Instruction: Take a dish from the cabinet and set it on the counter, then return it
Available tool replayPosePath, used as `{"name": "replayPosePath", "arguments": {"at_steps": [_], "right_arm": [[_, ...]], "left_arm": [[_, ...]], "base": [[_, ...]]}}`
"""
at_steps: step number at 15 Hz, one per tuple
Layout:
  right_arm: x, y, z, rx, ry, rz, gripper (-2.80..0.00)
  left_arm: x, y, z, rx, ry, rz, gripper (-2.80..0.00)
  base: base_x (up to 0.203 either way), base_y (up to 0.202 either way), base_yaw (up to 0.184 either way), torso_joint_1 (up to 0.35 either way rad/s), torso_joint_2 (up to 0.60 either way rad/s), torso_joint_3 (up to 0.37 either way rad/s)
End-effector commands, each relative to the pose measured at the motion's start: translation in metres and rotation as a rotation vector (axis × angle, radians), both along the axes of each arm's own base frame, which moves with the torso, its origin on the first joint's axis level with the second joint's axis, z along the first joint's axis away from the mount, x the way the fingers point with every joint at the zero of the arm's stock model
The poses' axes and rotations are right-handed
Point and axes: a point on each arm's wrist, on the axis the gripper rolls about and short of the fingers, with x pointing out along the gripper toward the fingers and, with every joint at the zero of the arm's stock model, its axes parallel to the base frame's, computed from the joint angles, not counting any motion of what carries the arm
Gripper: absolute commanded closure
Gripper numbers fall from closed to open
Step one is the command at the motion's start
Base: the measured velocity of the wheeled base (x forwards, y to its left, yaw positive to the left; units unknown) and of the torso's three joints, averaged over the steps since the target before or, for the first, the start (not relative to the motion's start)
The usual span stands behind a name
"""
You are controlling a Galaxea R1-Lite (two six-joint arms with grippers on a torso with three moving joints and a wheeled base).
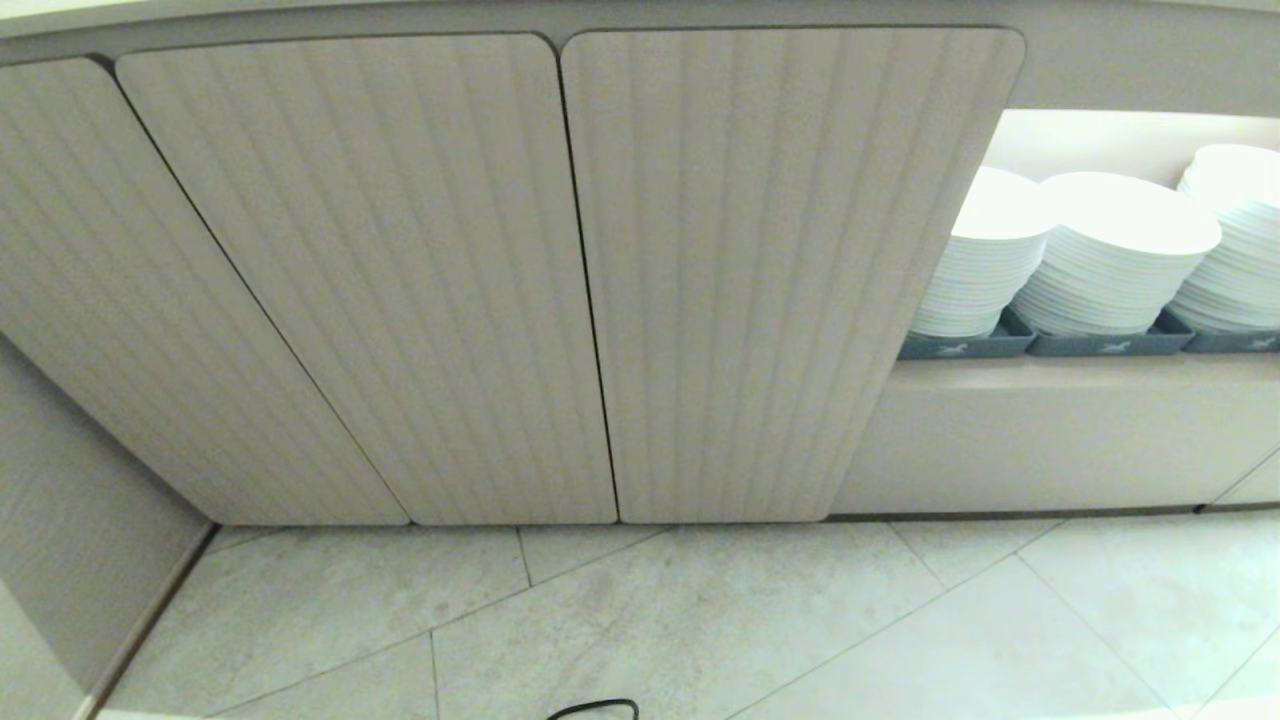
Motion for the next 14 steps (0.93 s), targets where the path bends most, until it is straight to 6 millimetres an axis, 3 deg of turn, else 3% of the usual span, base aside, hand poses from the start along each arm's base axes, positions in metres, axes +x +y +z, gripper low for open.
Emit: {"name": "replayPosePath", "arguments": {"at_steps": [1, 10, 14], "right_arm": [[-0.018, -0.003, -0.01, 0.002, -0.021, -0.028, 0.0], [-0.035, -0.005, -0.045, -0.12, 0.158, -0.183, 0.0], [-0.048, -0.005, -0.055, -0.127, 0.081, -0.175, 0.0]], "left_arm": [[0.0, 0.0, 0.0, -0.001, -0.001, 0.0, 0.0], [0.0, 0.0, 0.0, -0.001, -0.002, 0.0, 0.0], [0.0, 0.0, 0.0, -0.001, -0.001, 0.0, 0.0]], "base": [[0.0, 0.0, 0.0, 0.0, 0.0, 0.0], [0.0, 0.0, 0.0, 0.0, 0.0, 0.0], [0.0, 0.0, 0.0, 0.0, 0.0, 0.0]]}}
